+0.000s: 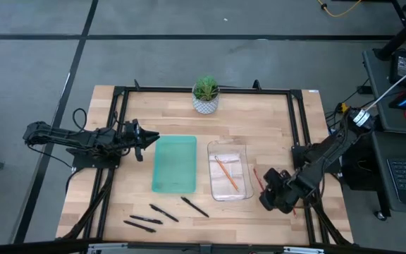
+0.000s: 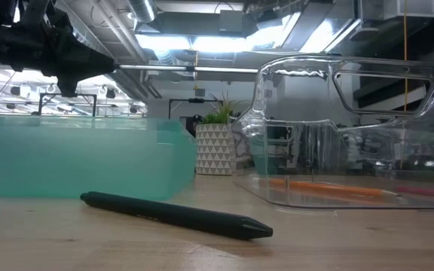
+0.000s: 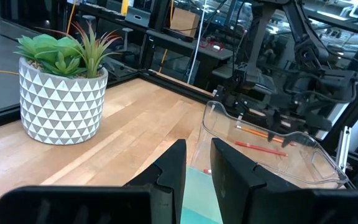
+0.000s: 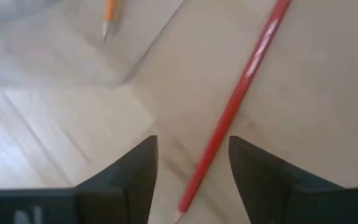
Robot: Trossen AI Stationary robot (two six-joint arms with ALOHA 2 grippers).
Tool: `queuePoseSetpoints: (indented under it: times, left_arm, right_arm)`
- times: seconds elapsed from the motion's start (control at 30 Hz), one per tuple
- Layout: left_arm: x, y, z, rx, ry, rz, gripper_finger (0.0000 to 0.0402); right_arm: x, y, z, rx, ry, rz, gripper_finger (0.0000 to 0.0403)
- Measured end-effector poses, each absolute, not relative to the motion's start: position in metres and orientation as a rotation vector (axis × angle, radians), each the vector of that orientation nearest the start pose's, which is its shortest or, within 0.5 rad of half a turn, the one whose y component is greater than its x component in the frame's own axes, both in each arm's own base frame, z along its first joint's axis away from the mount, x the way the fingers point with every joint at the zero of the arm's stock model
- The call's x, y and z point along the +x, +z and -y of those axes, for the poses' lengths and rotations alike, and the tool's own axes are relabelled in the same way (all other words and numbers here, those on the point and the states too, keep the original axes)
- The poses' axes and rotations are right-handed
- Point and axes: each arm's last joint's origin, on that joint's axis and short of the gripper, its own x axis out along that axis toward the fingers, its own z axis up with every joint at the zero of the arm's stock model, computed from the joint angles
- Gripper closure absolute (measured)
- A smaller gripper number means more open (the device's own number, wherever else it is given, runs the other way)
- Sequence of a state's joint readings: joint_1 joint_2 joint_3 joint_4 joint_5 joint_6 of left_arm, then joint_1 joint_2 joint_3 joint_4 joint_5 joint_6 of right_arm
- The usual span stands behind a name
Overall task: Sort pens & pencils
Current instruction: Put the red pencil into the transparent bin
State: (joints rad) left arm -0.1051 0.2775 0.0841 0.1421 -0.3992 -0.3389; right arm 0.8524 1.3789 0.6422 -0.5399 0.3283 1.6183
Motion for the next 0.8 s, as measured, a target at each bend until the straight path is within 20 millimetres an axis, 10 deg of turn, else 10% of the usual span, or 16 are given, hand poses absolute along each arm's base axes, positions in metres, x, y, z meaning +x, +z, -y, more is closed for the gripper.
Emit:
queuePoseSetpoints:
  times: [0.8]
  left_arm:
    - [0.113, 0.183, 0.001, -0.325, 0.299, 0.001, 0.0333]
  right_arm:
    - [0.165, 0.124, -0.172, 0.671, -0.611, -1.207, 0.0234]
